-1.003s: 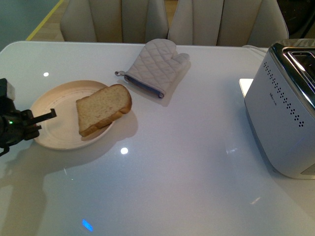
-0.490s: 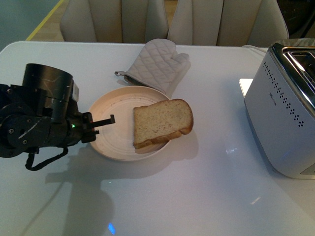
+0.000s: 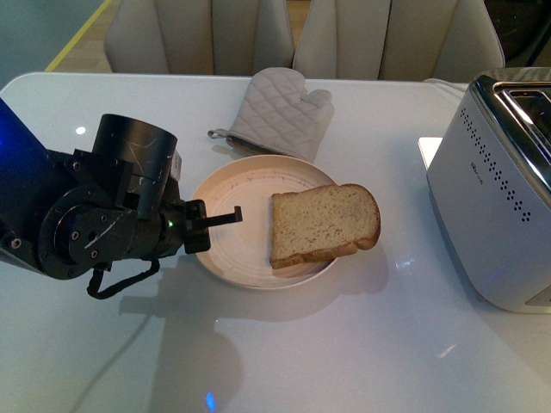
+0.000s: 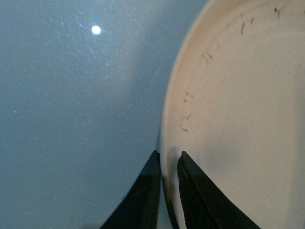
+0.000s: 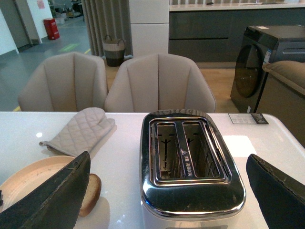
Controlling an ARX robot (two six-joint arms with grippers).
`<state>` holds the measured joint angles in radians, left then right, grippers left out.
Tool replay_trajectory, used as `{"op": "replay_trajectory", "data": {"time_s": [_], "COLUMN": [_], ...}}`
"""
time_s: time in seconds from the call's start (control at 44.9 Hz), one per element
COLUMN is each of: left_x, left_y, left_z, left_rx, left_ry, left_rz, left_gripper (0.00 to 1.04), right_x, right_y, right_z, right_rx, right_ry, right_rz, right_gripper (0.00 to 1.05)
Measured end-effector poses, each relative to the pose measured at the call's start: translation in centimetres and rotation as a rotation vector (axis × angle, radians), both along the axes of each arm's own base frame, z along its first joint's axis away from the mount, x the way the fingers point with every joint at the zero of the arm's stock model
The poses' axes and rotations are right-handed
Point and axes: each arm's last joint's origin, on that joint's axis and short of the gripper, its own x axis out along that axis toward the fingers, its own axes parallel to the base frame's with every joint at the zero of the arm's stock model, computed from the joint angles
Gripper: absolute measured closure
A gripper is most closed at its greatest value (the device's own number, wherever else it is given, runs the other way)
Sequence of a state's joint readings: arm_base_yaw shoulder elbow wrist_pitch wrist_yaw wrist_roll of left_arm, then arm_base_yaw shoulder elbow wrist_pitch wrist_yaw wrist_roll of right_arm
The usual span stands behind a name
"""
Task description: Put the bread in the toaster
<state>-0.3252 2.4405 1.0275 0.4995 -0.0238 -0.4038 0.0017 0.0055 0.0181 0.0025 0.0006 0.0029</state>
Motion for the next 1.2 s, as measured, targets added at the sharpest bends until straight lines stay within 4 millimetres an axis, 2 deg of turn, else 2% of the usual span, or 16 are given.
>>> {"op": "replay_trajectory", "data": {"time_s": [0.089,0.178,0.201,0.312,0.334,0.379,0.446,0.513,0.602,0.646,0.691,0.758,0.825,1.025,1.048,1.204], "left_x": [-0.6,-0.8,-0.8,-0.9,-1.0,-1.6,-3.4,-4.8,-7.5,-9.4,-11.8,-14.8,-17.1,-19.4,-19.6,-20.8], "left_y": [0.5,2.1,2.7,4.4,5.1,6.4,9.1,10.3,12.1,12.3,12.2,12.1,12.1,12.1,12.1,12.1], "left_z": [0.0,1.8,2.9,5.9,7.0,9.2,12.7,14.4,16.8,18.4,19.8,19.9,19.4,19.8,19.8,19.9], "left_rx": [-0.013,-0.055,-0.076,-0.137,-0.158,-0.193,-0.238,-0.252,-0.277,-0.183,-0.066,0.075,0.144,0.197,0.196,0.202], "left_ry": [-0.002,-0.052,-0.09,-0.181,-0.217,-0.284,-0.398,-0.458,-0.559,-0.733,-0.879,-0.911,-0.904,-0.925,-0.926,-0.928], "left_rz": [0.009,0.055,0.076,0.13,0.15,0.185,0.254,0.283,0.321,0.319,0.244,0.165,0.128,0.103,0.103,0.1], "left_gripper": [0.72,0.55,0.49,0.37,0.33,0.25,0.1,0.05,0.08,0.16,0.27,0.41,0.55,1.0,1.02,1.02], "right_x": [0.0,0.0,0.0,0.0,0.0,0.0,0.0,0.0,0.0,0.0,0.0,0.0,0.0,0.0,0.0,0.0], "right_y": [0.0,0.0,0.0,0.0,0.0,0.0,0.0,0.0,0.0,0.0,0.0,0.0,0.0,0.0,0.0,0.0], "right_z": [0.0,0.0,0.0,0.0,0.0,0.0,0.0,0.0,0.0,0.0,0.0,0.0,0.0,0.0,0.0,0.0], "right_rx": [0.0,0.0,0.0,0.0,0.0,0.0,0.0,0.0,0.0,0.0,0.0,0.0,0.0,0.0,0.0,0.0], "right_ry": [0.0,0.0,0.0,0.0,0.0,0.0,0.0,0.0,0.0,0.0,0.0,0.0,0.0,0.0,0.0,0.0], "right_rz": [0.0,0.0,0.0,0.0,0.0,0.0,0.0,0.0,0.0,-0.001,0.001,0.001,0.0,0.001,0.001,0.0], "right_gripper": [0.09,0.09,0.09,0.09,0.09,0.09,0.09,0.09,0.09,0.09,0.09,0.09,0.09,0.09,0.09,0.09]}}
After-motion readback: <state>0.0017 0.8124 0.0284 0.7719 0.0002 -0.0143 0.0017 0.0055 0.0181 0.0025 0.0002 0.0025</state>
